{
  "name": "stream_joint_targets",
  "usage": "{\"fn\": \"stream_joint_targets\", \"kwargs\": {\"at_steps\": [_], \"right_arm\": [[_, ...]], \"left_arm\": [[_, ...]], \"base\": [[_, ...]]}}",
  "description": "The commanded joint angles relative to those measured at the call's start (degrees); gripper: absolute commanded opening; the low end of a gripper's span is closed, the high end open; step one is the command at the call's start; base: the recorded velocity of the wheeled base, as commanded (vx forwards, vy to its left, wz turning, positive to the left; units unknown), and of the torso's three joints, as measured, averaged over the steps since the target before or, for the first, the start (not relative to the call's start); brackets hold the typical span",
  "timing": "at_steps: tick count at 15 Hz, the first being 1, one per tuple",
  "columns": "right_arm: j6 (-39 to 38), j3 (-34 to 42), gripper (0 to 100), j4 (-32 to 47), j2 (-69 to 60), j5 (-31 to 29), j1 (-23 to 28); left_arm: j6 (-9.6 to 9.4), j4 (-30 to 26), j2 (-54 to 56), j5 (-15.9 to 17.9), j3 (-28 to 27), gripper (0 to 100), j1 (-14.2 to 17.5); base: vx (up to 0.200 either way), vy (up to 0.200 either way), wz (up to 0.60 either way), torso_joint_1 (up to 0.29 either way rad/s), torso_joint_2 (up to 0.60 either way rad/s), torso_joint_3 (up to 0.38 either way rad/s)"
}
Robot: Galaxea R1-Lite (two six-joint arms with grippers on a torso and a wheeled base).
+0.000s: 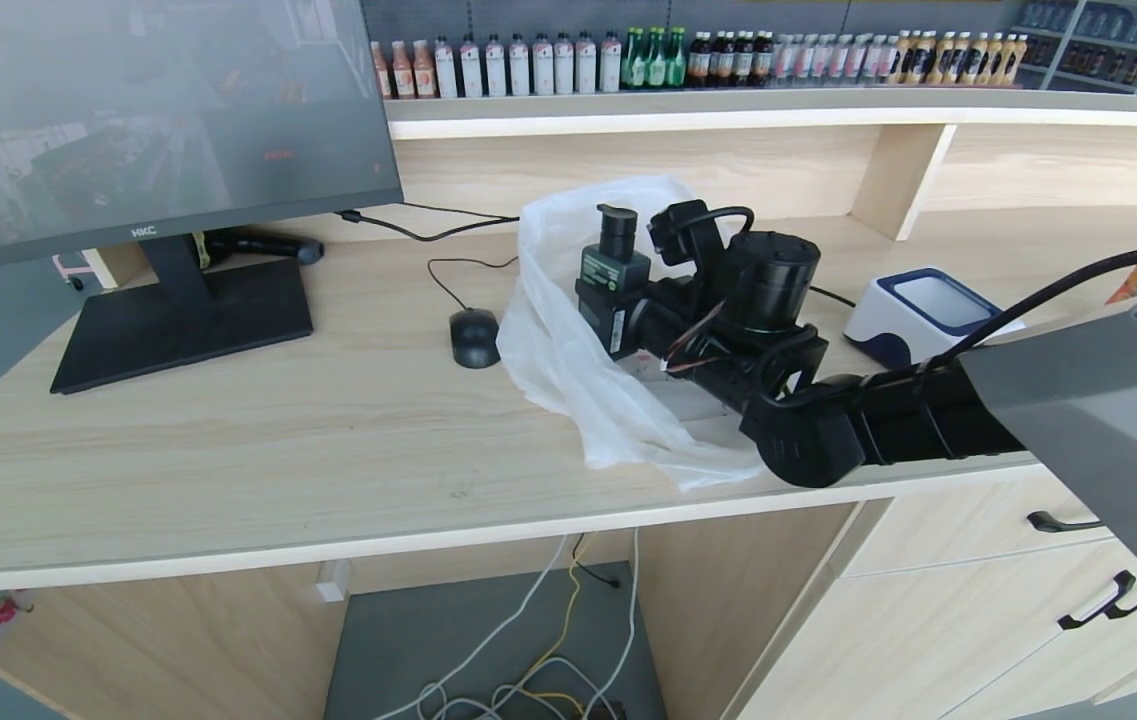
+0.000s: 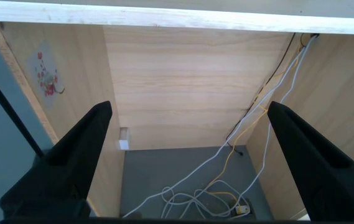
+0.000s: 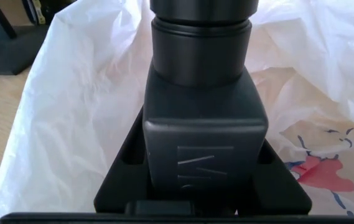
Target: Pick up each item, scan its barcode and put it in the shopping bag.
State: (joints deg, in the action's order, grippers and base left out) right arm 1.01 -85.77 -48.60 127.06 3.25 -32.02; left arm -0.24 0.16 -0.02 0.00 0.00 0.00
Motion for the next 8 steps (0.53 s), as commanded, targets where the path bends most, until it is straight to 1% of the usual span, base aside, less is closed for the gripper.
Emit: {"fn": "stream_joint_targets", "kwargs": {"at_steps": [1, 8], "right_arm": [[0.0, 0.3, 0, 0.4, 0.5, 0.0, -0.1], [0.0, 0.9, 0, 0.2, 0.3, 0.0, -0.1]], "left_arm": [[-0.02, 0.0, 0.0, 0.0, 0.0, 100, 0.0], [0.07, 0.0, 0.0, 0.0, 0.0, 100, 0.0]], "base": [[0.000, 0.000, 0.00, 0.000, 0.00, 0.000], [0.000, 0.000, 0.00, 0.000, 0.00, 0.000]]}}
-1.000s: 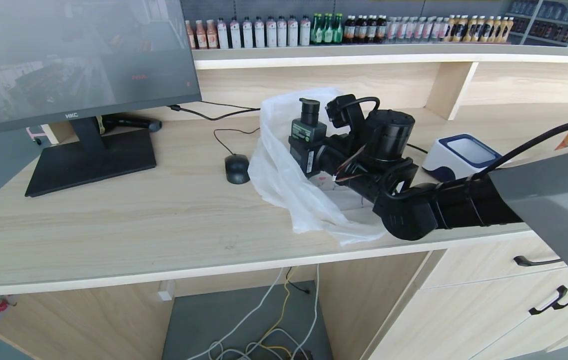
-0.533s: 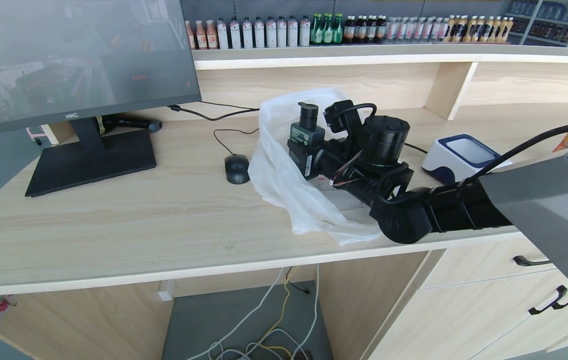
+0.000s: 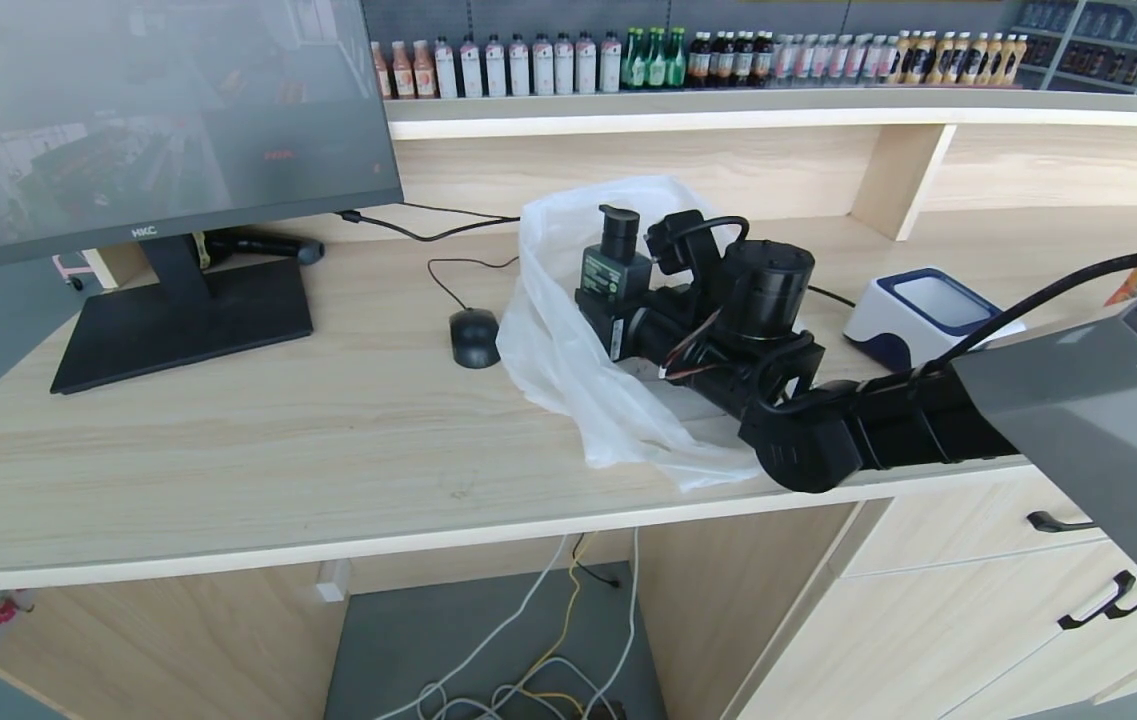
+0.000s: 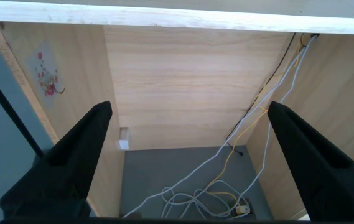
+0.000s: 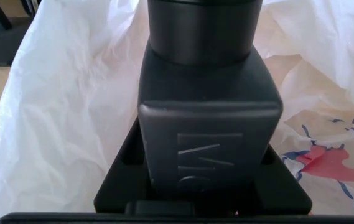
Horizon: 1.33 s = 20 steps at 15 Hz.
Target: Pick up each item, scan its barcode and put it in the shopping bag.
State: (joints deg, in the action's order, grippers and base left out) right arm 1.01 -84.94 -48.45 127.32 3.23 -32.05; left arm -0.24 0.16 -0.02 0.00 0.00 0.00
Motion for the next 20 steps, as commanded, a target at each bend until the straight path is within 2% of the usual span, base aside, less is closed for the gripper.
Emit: {"fn": "stream_joint_targets", "kwargs": {"at_steps": [1, 6, 7, 10, 15, 20], "right_arm": [[0.0, 0.0, 0, 0.0, -0.1, 0.0, 0.0], [0.0, 0.2, 0, 0.0, -0.8, 0.0, 0.0], [0.0, 0.4, 100, 0.0, -1.1, 0.0, 0.0], [0.2, 0.8, 100, -0.8, -2.0, -0.4, 0.1], [1.2, 7.6, 100, -2.8, -6.6, -0.5, -0.1], [1.8, 10.9, 100, -3.4, -12.2, -2.2, -0.1]], "left_arm": [[0.07, 0.0, 0.0, 0.0, 0.0, 100, 0.0], [-0.02, 0.0, 0.0, 0.0, 0.0, 100, 0.0], [0.07, 0.0, 0.0, 0.0, 0.0, 100, 0.0], [0.07, 0.0, 0.0, 0.0, 0.0, 100, 0.0], [-0.02, 0.0, 0.0, 0.0, 0.0, 100, 0.0], [0.07, 0.0, 0.0, 0.0, 0.0, 100, 0.0]], "base": [[0.000, 0.000, 0.00, 0.000, 0.00, 0.000], [0.000, 0.000, 0.00, 0.000, 0.00, 0.000], [0.000, 0.000, 0.00, 0.000, 0.00, 0.000], [0.000, 0.000, 0.00, 0.000, 0.00, 0.000], [0.000, 0.000, 0.00, 0.000, 0.00, 0.000], [0.000, 0.000, 0.00, 0.000, 0.00, 0.000]]}}
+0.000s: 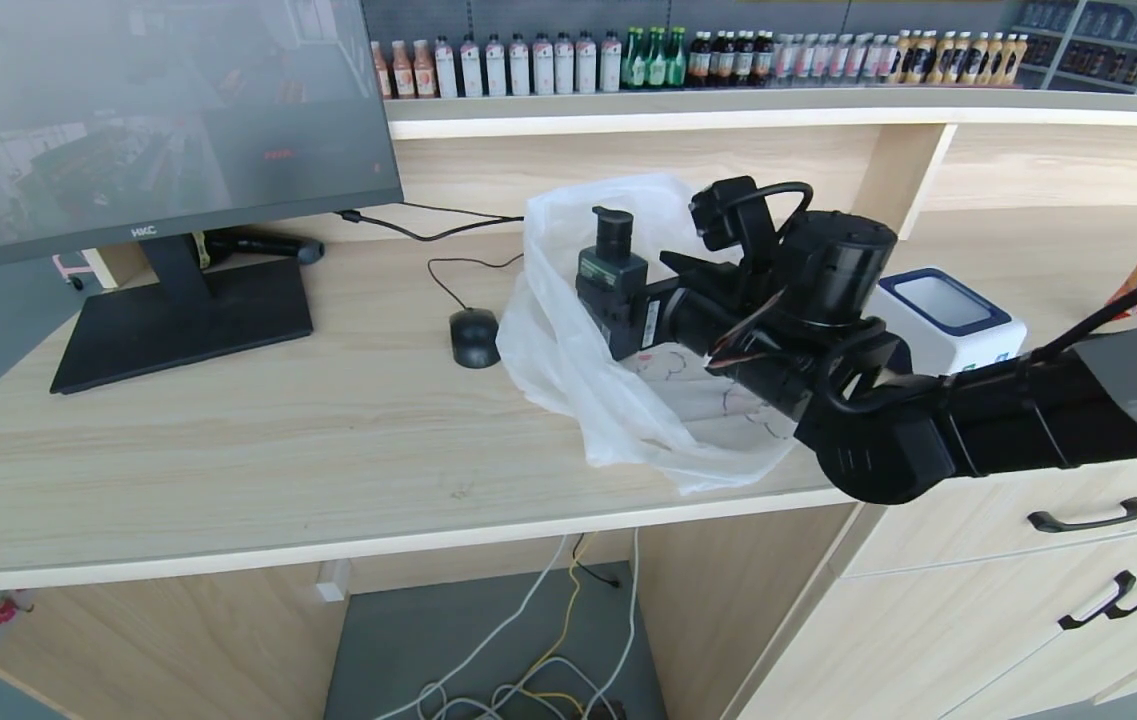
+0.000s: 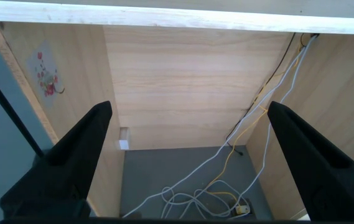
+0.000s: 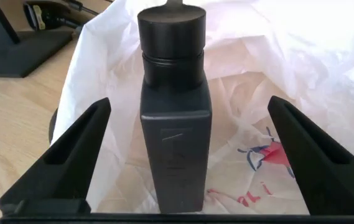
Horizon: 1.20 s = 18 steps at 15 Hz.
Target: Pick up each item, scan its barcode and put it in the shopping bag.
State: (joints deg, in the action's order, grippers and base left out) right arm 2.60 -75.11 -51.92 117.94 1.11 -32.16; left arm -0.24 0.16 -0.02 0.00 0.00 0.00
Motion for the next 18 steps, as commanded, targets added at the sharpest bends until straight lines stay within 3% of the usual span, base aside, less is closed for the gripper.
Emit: {"fn": "stream_joint_targets", "kwargs": {"at_steps": [1, 7, 9, 13, 18], "right_arm": [[0.3, 2.6, 100, 0.0, -4.3, -0.1, 0.1], [-0.5, 12.3, 100, -2.7, -14.0, -2.9, 0.6], [-0.6, 19.3, 100, -11.2, -17.0, -5.6, 0.4], [-1.6, 33.4, 100, -20.9, -22.2, -5.9, 0.4], [-1.5, 39.6, 100, -29.6, -22.9, -6.6, 0.3]], "left_arm": [[-0.02, 0.0, 0.0, 0.0, 0.0, 100, 0.0], [0.07, 0.0, 0.0, 0.0, 0.0, 100, 0.0], [-0.02, 0.0, 0.0, 0.0, 0.0, 100, 0.0], [-0.02, 0.0, 0.0, 0.0, 0.0, 100, 0.0], [-0.02, 0.0, 0.0, 0.0, 0.0, 100, 0.0]], "base": [[0.000, 0.000, 0.00, 0.000, 0.00, 0.000], [0.000, 0.000, 0.00, 0.000, 0.00, 0.000], [0.000, 0.000, 0.00, 0.000, 0.00, 0.000], [0.000, 0.000, 0.00, 0.000, 0.00, 0.000], [0.000, 0.000, 0.00, 0.000, 0.00, 0.000]]}}
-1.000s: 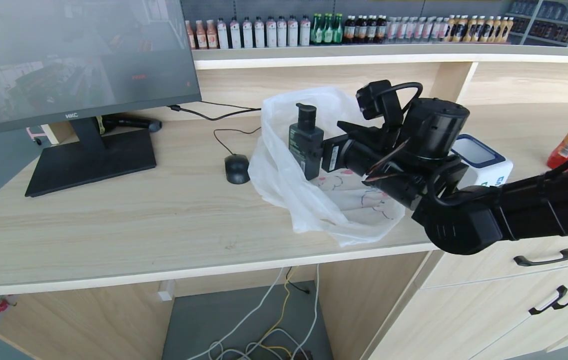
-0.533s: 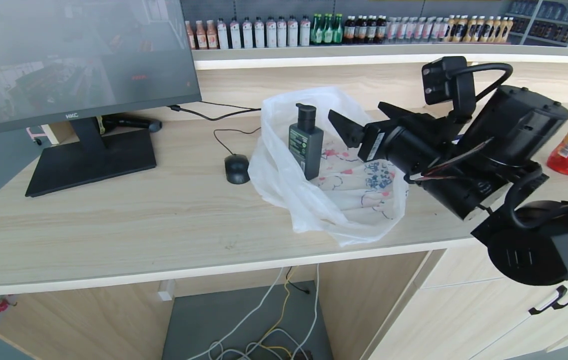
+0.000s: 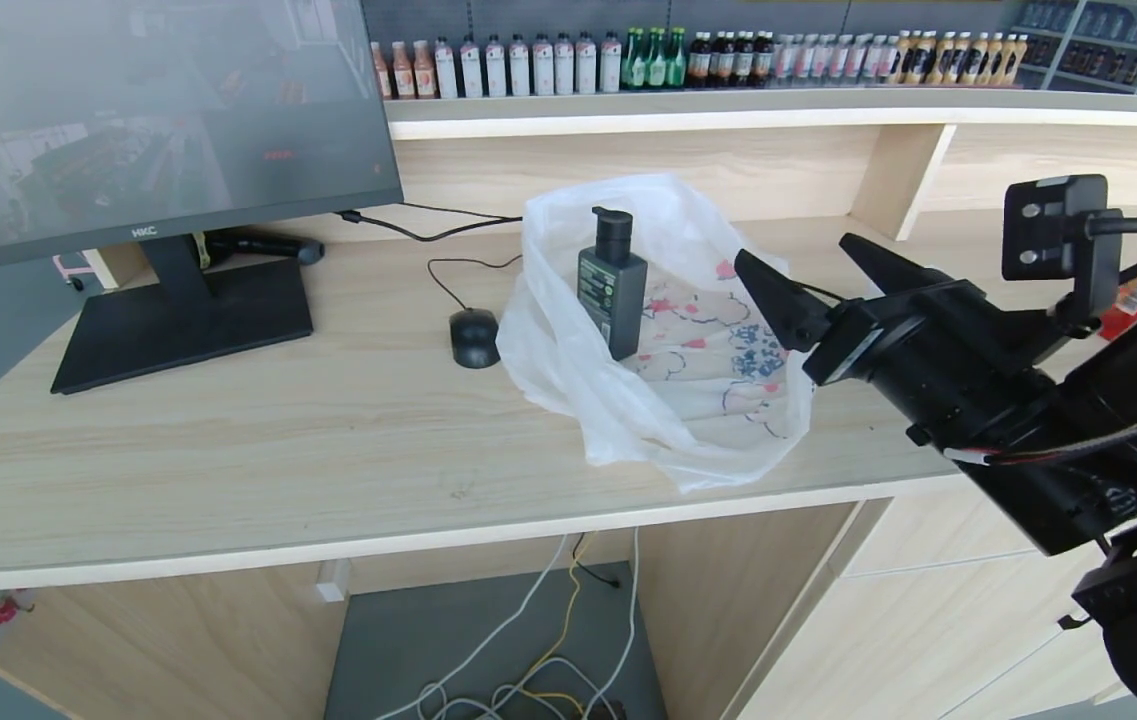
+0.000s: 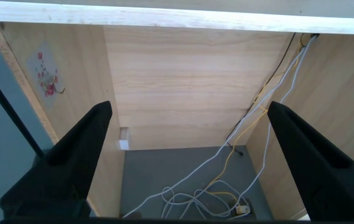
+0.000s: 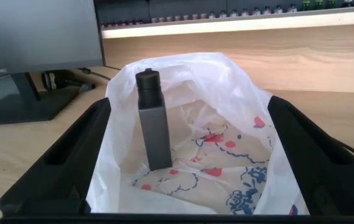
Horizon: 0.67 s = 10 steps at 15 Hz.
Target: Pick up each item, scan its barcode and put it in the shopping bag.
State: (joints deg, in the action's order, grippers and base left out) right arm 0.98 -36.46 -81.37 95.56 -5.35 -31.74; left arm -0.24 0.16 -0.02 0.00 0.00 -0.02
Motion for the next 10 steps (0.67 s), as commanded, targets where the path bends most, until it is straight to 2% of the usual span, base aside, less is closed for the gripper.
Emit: {"fn": "stream_joint_targets", "kwargs": {"at_steps": [1, 3, 7, 10], "right_arm": [[0.1, 0.6, 100, -0.6, -0.6, -0.4, -0.1], [0.3, 0.0, 100, -1.0, -0.5, -0.4, -0.1], [-0.1, -0.3, 100, -1.8, 0.1, -0.1, -0.9], [-0.2, -0.6, 100, -4.0, 0.3, 0.0, -1.0]], "left_arm": [[-0.02, 0.0, 0.0, 0.0, 0.0, 100, 0.0], [-0.02, 0.0, 0.0, 0.0, 0.0, 100, 0.0], [-0.02, 0.0, 0.0, 0.0, 0.0, 100, 0.0], [-0.20, 0.0, 0.0, 0.0, 0.0, 100, 0.0]], "base": [[0.000, 0.000, 0.00, 0.000, 0.00, 0.000], [0.000, 0.000, 0.00, 0.000, 0.00, 0.000], [-0.200, 0.000, 0.00, 0.010, 0.00, 0.000], [0.000, 0.000, 0.00, 0.000, 0.00, 0.000]]}}
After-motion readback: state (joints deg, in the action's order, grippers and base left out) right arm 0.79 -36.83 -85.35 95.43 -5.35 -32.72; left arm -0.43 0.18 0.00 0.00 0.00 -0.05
